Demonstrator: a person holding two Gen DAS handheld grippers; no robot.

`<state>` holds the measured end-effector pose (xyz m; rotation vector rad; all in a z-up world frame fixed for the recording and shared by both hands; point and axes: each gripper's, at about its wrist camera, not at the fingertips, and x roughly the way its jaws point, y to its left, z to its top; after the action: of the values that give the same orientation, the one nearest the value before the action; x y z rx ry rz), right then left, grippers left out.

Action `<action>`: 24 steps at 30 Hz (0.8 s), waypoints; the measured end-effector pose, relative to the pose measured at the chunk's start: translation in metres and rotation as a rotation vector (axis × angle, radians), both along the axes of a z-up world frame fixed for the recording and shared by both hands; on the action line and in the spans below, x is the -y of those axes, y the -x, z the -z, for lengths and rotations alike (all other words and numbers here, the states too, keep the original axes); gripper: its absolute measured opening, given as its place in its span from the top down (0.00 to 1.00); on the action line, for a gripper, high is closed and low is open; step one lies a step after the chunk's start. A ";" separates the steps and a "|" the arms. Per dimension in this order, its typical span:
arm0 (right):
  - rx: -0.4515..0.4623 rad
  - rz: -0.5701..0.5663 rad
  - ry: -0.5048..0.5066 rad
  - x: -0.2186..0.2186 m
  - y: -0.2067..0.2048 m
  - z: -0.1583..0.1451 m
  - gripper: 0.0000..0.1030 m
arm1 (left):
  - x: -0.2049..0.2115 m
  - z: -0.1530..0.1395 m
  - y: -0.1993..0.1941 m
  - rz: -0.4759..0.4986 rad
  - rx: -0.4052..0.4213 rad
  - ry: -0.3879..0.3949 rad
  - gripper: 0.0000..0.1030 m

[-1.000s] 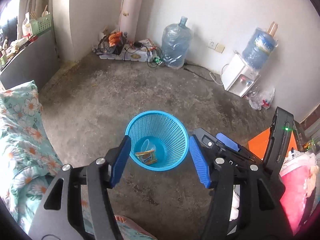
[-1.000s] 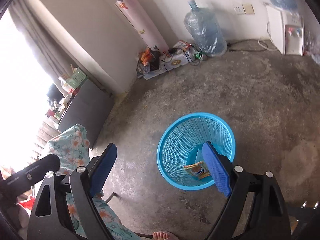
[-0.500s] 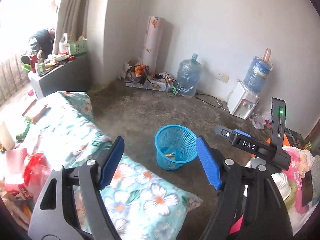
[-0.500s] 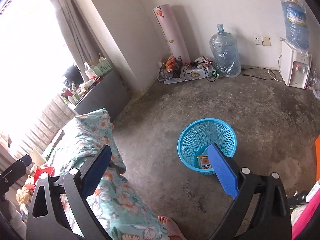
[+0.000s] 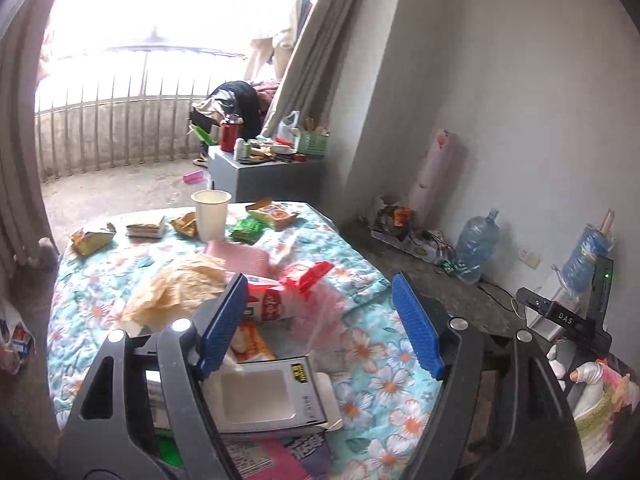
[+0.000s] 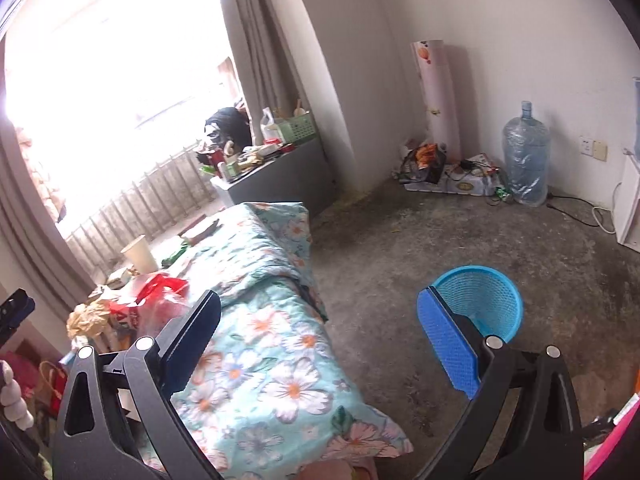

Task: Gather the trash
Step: 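Move both tools back over the pile on the bed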

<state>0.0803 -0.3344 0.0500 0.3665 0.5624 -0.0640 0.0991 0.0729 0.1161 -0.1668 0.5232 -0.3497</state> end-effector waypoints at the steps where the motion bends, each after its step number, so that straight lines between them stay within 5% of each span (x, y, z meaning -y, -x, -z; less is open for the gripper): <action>1: 0.002 -0.029 -0.005 -0.008 -0.002 -0.001 0.07 | -0.015 -0.001 0.004 -0.031 0.008 0.009 0.30; 8: -0.018 -0.184 -0.085 -0.055 -0.019 0.000 0.10 | -0.080 0.005 0.026 -0.135 0.038 0.062 0.23; 19: -0.095 -0.310 -0.162 -0.096 -0.052 0.013 0.22 | -0.095 0.037 0.010 -0.098 0.007 0.075 0.23; 24: -0.118 -0.340 -0.205 -0.102 -0.071 0.016 0.24 | -0.098 0.042 -0.021 -0.114 -0.026 0.023 0.23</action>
<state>0.1516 -0.2326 0.0337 0.4631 0.7441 0.3027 0.1201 0.1712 0.0746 -0.2227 0.5329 -0.2426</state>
